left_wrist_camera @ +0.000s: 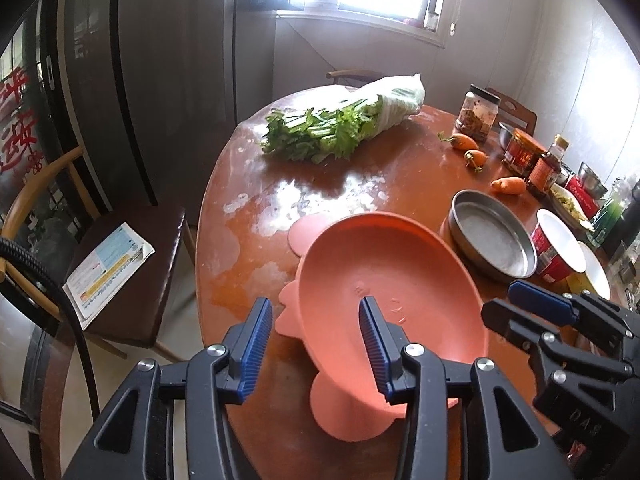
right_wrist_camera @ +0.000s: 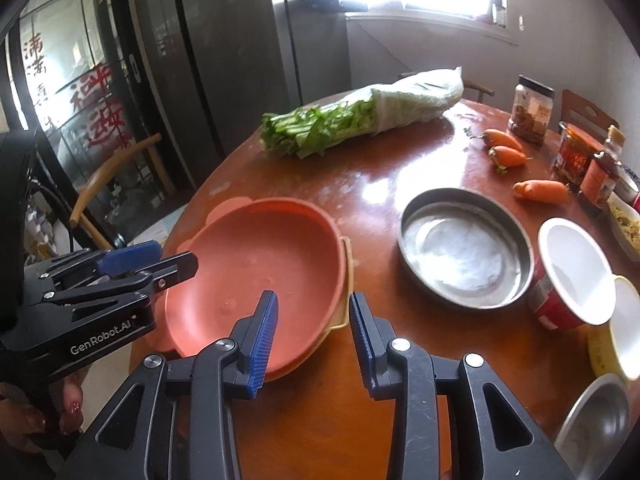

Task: Organize plates and bowls
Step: 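Lower the pink bowl onto the shell plate and open the left tool, then move the left tool to the flat steel pan and grasp its rim, then lift the steel pan and carry it over the pink bowl, then lower the steel pan onto the pink bowl with the left tool, then open the left tool and release the steel pan rim, then move the left tool to the deep steel bowl and grasp its rim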

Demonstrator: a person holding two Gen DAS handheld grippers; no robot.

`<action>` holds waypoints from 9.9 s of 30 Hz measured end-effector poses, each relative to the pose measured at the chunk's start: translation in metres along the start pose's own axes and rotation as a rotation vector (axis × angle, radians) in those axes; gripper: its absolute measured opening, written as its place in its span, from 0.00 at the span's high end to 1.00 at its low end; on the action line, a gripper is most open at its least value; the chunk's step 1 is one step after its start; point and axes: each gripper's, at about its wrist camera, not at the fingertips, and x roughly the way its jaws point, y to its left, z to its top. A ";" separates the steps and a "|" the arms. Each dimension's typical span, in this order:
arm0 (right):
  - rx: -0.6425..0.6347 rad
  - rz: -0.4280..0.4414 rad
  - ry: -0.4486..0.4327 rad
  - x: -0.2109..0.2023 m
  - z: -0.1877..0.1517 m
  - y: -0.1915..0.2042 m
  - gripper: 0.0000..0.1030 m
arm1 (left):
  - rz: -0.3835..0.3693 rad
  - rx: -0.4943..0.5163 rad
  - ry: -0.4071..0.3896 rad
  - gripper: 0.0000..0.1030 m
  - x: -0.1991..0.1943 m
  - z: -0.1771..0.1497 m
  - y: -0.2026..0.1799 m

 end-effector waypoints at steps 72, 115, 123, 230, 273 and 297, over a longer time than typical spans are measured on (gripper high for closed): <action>0.151 -0.080 0.037 -0.087 -0.113 -0.055 0.66 | -0.162 0.160 0.074 0.50 -0.038 -0.077 -0.107; 0.172 -0.161 -0.033 -0.076 -0.100 -0.075 0.84 | -0.181 0.169 0.053 0.50 -0.025 -0.072 -0.130; 0.161 -0.153 -0.073 -0.088 -0.090 -0.066 0.84 | -0.174 0.164 0.004 0.50 -0.042 -0.062 -0.127; 0.051 -0.051 -0.113 -0.056 -0.003 -0.018 0.53 | 0.006 0.072 -0.092 0.36 -0.045 0.005 -0.039; 0.222 -0.297 -0.180 -0.183 -0.107 -0.198 0.39 | -0.147 0.266 -0.076 0.28 -0.050 -0.030 -0.247; 0.270 -0.320 -0.030 -0.143 -0.151 -0.232 0.63 | -0.218 0.332 0.068 0.28 0.004 -0.059 -0.287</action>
